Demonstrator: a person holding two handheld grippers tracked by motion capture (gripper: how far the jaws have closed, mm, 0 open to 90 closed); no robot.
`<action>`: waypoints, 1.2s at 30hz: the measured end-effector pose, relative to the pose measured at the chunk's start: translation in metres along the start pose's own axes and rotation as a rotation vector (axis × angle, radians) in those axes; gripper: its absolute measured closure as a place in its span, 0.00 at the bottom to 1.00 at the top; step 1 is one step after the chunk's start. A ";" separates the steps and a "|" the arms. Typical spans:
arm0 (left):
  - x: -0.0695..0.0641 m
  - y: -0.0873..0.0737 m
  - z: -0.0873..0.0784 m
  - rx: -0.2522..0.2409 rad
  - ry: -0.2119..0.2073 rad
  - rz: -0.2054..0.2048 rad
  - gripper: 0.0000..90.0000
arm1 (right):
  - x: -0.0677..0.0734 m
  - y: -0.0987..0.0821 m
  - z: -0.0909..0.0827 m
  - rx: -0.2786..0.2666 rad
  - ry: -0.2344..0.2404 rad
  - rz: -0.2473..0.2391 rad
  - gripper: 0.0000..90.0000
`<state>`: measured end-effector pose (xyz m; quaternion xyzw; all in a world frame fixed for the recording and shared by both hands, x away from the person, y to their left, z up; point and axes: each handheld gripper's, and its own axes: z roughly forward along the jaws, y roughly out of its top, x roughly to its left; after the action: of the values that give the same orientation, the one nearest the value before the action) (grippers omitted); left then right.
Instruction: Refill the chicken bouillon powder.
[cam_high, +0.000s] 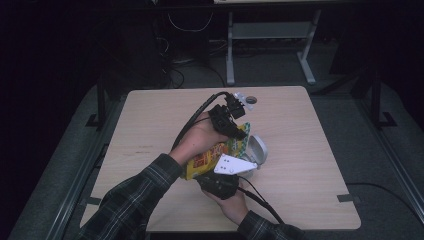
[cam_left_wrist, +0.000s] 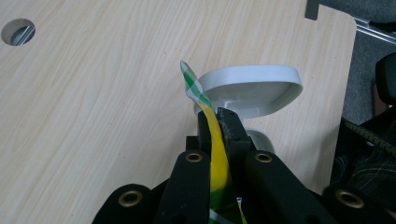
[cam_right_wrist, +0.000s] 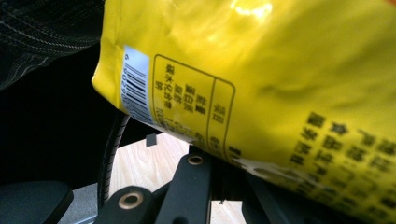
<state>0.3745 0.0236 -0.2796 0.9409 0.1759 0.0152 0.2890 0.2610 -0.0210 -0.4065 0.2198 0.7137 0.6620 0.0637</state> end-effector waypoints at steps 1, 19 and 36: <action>0.000 0.000 0.000 -0.001 0.001 -0.002 1.00 | 0.000 0.000 0.000 -0.001 0.000 0.001 1.00; 0.000 0.000 0.002 0.005 -0.001 0.001 1.00 | 0.000 -0.001 0.001 0.000 0.005 0.008 1.00; 0.000 0.000 0.002 0.014 -0.001 0.008 1.00 | 0.000 -0.001 0.001 -0.001 0.008 0.011 1.00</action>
<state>0.3751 0.0223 -0.2809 0.9435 0.1723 0.0147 0.2826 0.2614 -0.0204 -0.4074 0.2211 0.7123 0.6637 0.0576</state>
